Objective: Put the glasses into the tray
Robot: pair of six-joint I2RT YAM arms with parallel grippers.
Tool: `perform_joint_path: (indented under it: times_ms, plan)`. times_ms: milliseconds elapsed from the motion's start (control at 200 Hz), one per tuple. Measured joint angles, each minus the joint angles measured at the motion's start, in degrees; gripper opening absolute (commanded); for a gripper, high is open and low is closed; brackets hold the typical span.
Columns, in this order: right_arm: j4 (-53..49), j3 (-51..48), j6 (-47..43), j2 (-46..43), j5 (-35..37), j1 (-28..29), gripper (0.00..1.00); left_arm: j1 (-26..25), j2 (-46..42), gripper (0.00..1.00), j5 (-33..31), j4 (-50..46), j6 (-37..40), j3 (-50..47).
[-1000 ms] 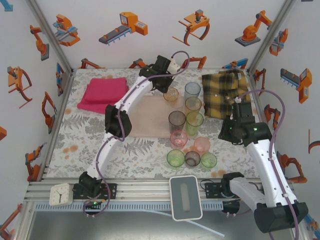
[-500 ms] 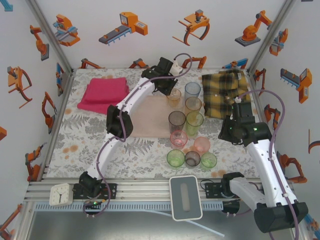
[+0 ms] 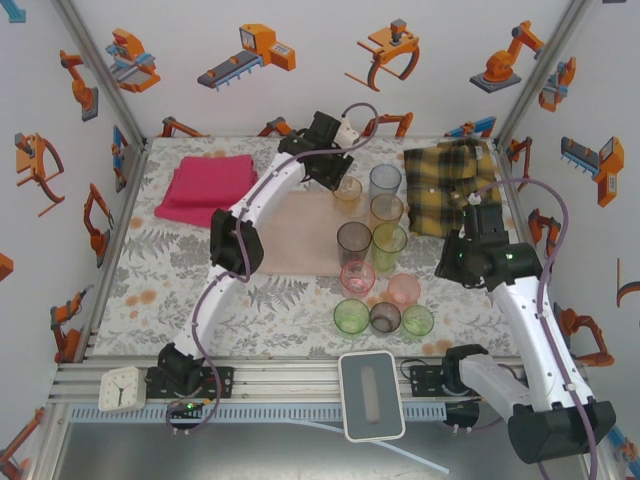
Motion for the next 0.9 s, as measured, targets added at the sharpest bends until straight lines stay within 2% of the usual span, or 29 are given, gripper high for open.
perform_joint_path:
  times_ms: [406,596,901]
  plan:
    - [1.16,1.66,-0.04,1.31,-0.37,0.00,0.37,1.60,-11.85,0.51,1.66,-2.64,-0.87,-3.08]
    - [0.98,3.04,-0.07,1.49,-0.39,0.00,0.37,0.63,-13.60,0.40,-0.20,-2.60,-1.66,-4.61]
    - [0.87,3.32,-0.07,0.55,-0.35,0.00,0.37,3.10,-13.38,0.37,-3.10,-4.04,-3.10,-9.03]
